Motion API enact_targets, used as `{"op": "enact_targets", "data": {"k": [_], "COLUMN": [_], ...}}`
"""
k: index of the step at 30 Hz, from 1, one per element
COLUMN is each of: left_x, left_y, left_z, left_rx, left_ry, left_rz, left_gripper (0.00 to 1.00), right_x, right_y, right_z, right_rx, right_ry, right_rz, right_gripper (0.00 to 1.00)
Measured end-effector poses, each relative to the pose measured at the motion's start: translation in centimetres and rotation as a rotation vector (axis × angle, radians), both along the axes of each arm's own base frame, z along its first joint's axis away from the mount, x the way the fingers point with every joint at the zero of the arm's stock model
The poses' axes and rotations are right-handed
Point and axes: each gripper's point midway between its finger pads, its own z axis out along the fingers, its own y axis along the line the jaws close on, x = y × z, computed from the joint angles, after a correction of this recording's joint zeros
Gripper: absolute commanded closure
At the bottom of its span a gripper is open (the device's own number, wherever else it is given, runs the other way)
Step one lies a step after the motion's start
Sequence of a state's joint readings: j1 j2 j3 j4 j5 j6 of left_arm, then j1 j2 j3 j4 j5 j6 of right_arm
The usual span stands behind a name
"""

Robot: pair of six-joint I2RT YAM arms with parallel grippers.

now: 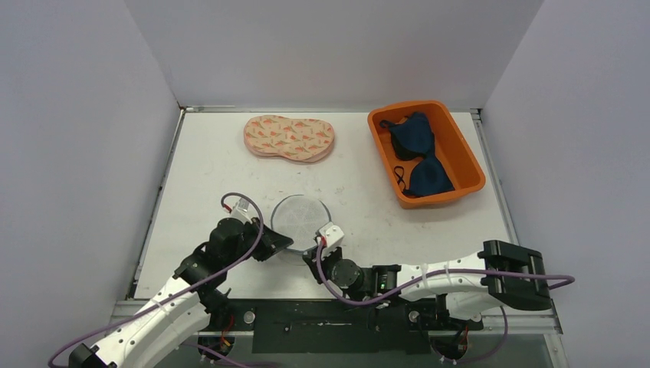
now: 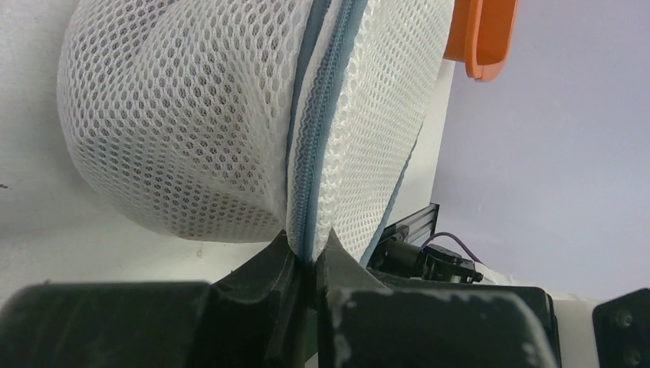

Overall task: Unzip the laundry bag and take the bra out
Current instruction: Unzip the laundry bag at the center of the board.

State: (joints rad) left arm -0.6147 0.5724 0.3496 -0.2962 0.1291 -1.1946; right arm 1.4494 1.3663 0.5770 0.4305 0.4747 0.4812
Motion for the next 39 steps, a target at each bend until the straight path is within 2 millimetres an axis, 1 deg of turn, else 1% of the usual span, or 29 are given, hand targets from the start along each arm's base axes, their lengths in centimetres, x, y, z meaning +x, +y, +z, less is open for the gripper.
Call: {"op": "enact_targets", "data": {"k": [3, 8, 13, 16, 18, 19, 20, 23, 24, 26, 28, 29, 30, 31, 34, 37, 39], "left_x": [0.1, 0.1, -0.1, 0.4, 0.9, 1.1, 1.3, 2.1, 2.4, 3.2, 3.7, 4.0, 4.2, 4.2, 3.6, 2.4, 1.5], "left_y": [-0.3, -1.4, -3.7, -5.2, -6.3, -6.7, -7.0, -7.8, -7.8, -7.7, -7.2, -6.7, -6.2, -5.7, -3.8, -2.0, -1.1], "left_z": [0.2, 1.0, 2.3, 3.3, 3.8, 3.9, 3.8, 2.9, 2.5, 1.8, 1.3, 1.1, 1.0, 1.0, 1.9, 3.6, 4.1], "left_rx": [-0.002, -0.025, -0.046, -0.054, -0.066, -0.070, -0.072, -0.061, -0.052, -0.032, -0.001, 0.028, 0.052, 0.073, 0.117, 0.112, 0.095], "left_ry": [-0.009, -0.038, -0.060, -0.078, -0.095, -0.104, -0.107, -0.116, -0.115, -0.108, -0.098, -0.089, -0.084, -0.082, -0.093, -0.135, -0.147], "left_rz": [-0.016, -0.083, -0.222, -0.305, -0.352, -0.371, -0.386, -0.411, -0.411, -0.397, -0.367, -0.342, -0.320, -0.300, -0.236, -0.177, -0.147], "left_gripper": [1.00, 1.00, 1.00, 1.00, 0.99, 0.95, 0.89, 0.45, 0.34, 0.20, 0.09, 0.06, 0.00, 0.03, 0.04, 0.04, 0.04], "right_x": [0.3, 0.5, -0.5, -1.5, -1.8, -1.8, -1.8, -1.6, -1.7, -1.8, -1.8, -1.8, -1.8, -1.7, -1.3, -0.8, -0.5], "right_y": [-1.4, -4.1, -6.3, -6.7, -6.9, -7.0, -7.1, -7.1, -7.0, -6.6, -6.1, -5.7, -5.4, -5.1, -4.1, -3.2, -2.5], "right_z": [0.2, 0.8, 2.1, 2.7, 2.7, 2.5, 2.3, 1.1, 0.7, -0.1, -0.6, -0.8, -1.0, -1.1, -1.3, -1.1, -0.8], "right_rx": [-0.001, 0.001, 0.032, 0.036, 0.024, 0.013, 0.000, -0.045, -0.056, -0.073, -0.086, -0.088, -0.089, -0.087, -0.080, -0.067, -0.058], "right_ry": [-0.005, -0.021, -0.039, -0.056, -0.069, -0.076, -0.082, -0.092, -0.093, -0.093, -0.091, -0.088, -0.084, -0.080, -0.064, -0.054, -0.050], "right_rz": [-0.038, -0.085, -0.096, -0.087, -0.091, -0.096, -0.103, -0.115, -0.112, -0.108, -0.103, -0.101, -0.098, -0.096, -0.090, -0.082, -0.072], "right_gripper": [0.95, 0.95, 0.95, 0.95, 0.95, 0.95, 0.95, 0.95, 0.95, 0.95, 0.95, 0.95, 0.95, 0.95, 0.95, 0.95, 0.95]}}
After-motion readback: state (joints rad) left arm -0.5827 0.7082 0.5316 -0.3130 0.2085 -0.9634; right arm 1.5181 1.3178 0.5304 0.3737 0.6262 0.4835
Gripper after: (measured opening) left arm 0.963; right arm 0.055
